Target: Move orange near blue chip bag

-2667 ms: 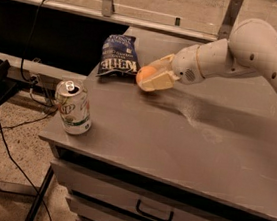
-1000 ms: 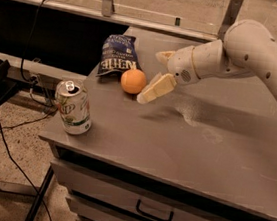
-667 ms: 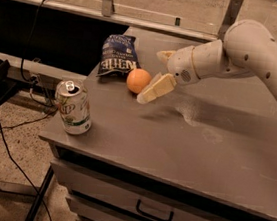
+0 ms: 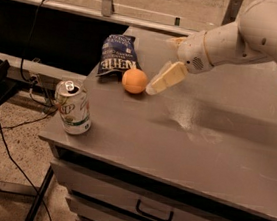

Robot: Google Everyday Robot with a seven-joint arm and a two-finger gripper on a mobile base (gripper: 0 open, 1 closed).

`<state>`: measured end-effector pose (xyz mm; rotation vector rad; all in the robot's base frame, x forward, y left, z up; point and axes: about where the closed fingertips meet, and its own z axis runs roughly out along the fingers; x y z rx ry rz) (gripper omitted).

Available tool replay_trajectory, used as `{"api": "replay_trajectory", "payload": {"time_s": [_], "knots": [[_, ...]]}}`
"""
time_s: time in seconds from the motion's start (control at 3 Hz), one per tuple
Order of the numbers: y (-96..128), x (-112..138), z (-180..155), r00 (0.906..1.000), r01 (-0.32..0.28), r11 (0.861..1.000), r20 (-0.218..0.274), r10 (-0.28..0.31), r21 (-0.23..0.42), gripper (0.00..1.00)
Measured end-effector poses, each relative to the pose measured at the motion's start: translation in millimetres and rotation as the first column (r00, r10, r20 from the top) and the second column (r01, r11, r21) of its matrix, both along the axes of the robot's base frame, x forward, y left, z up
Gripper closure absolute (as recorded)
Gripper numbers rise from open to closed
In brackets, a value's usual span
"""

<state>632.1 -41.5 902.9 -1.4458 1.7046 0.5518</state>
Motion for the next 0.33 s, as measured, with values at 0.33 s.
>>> {"api": "replay_trajectory", "payload": {"time_s": [0.33], "knots": [[-2.9,-0.3,4.9,1.0,0.002,1.0,0.006,-0.002,-0.007,0.0]]}}
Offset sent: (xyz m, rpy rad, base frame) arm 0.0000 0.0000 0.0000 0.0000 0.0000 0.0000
